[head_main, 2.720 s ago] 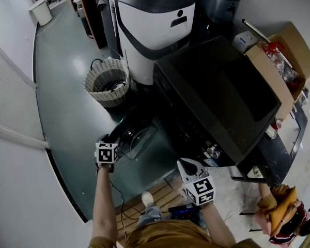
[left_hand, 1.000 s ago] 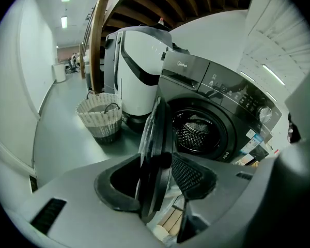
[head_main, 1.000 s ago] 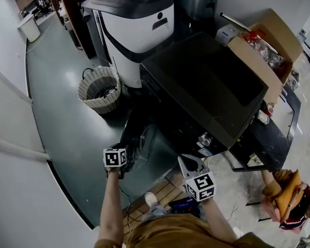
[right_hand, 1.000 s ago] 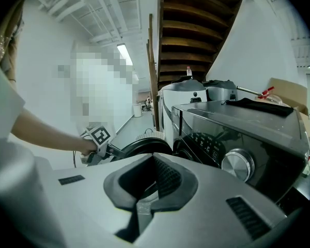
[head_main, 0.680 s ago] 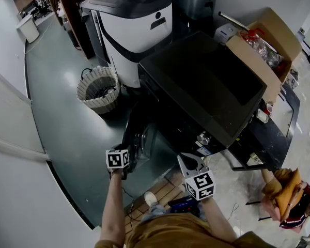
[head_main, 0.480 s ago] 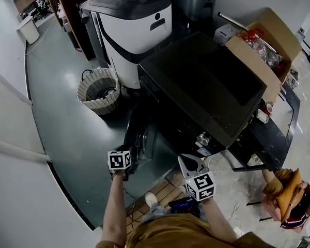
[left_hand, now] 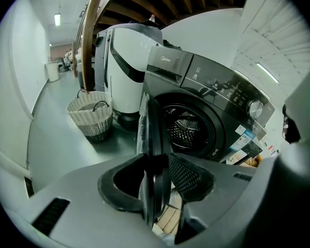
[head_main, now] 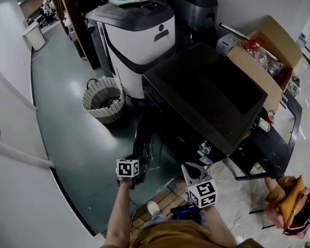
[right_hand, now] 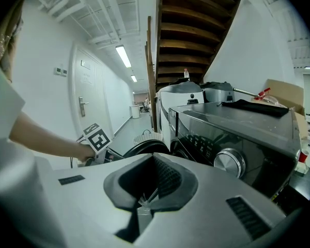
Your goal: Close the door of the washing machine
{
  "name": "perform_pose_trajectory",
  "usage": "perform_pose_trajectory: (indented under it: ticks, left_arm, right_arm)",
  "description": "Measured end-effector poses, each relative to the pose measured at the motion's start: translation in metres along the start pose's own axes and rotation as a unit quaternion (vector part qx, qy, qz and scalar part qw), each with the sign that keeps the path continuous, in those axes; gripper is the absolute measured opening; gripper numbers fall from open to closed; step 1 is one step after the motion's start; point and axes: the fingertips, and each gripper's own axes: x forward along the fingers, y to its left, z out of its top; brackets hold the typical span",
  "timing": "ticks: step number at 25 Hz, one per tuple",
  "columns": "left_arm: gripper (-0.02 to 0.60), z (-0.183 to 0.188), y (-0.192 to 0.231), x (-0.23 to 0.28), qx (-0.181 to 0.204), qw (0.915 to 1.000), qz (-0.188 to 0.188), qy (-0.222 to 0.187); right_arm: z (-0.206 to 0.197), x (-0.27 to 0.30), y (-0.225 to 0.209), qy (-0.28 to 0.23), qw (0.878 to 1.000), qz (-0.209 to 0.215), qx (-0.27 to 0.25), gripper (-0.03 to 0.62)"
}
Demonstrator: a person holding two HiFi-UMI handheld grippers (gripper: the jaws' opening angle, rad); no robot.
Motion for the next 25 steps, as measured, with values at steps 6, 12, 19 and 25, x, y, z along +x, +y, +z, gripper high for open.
perform_pose_trajectory:
  ticks: [6,12,19,25]
  left_arm:
    - [0.149,0.000,-0.021,0.004,-0.001,0.9999,-0.015,0.000]
    - [0.144,0.000,-0.040,0.010,-0.002,0.9997,-0.026,0.001]
    - [0.144,0.002,-0.054,0.014,-0.011,0.9994,-0.033,-0.003]
    - [0.143,0.005,-0.063,0.017,-0.017,0.9992,-0.036,-0.005]
  right_arm:
    - [0.001,-0.006,-0.002,-0.002,1.000,-0.006,0.000,0.012]
    - [0.003,-0.010,-0.004,-0.004,1.000,-0.011,0.001,0.012]
    - [-0.001,-0.018,-0.013,-0.001,1.000,-0.021,0.001,0.012]
    - [-0.008,-0.030,-0.033,0.004,0.999,-0.045,0.012,0.012]
